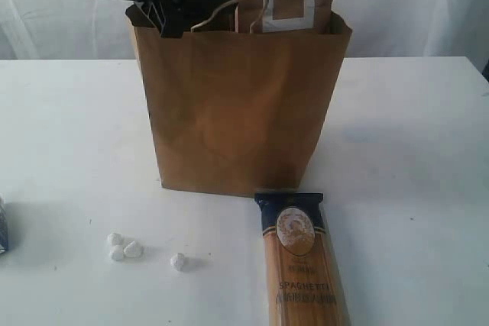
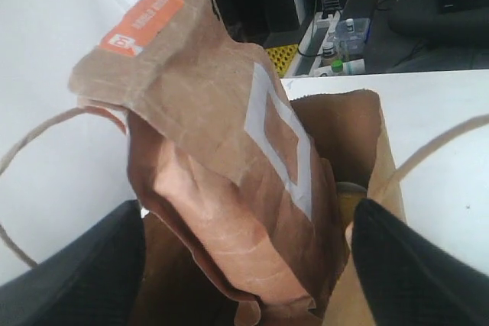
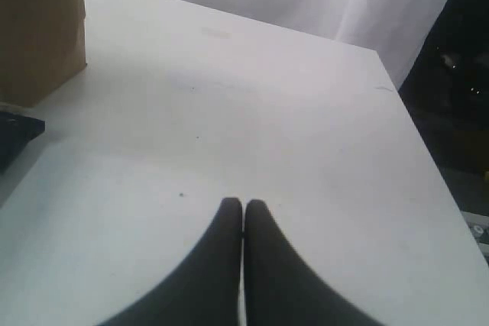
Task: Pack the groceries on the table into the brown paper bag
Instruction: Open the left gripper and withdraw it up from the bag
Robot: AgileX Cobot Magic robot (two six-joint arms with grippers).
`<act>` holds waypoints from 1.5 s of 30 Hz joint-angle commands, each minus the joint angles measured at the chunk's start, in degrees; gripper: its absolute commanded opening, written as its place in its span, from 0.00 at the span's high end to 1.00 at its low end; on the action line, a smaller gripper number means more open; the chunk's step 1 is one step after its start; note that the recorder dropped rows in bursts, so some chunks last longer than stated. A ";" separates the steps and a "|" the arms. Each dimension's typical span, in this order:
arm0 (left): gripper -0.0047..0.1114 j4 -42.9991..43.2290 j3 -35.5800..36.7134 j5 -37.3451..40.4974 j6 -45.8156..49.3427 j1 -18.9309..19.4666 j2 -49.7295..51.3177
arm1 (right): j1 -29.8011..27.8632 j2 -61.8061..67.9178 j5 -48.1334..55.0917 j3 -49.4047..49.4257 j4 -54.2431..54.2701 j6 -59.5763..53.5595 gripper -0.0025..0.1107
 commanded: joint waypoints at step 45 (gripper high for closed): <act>0.96 4.78 -4.22 -30.96 2.77 -0.04 -13.58 | -0.15 -0.18 -0.22 0.05 -0.12 0.23 0.98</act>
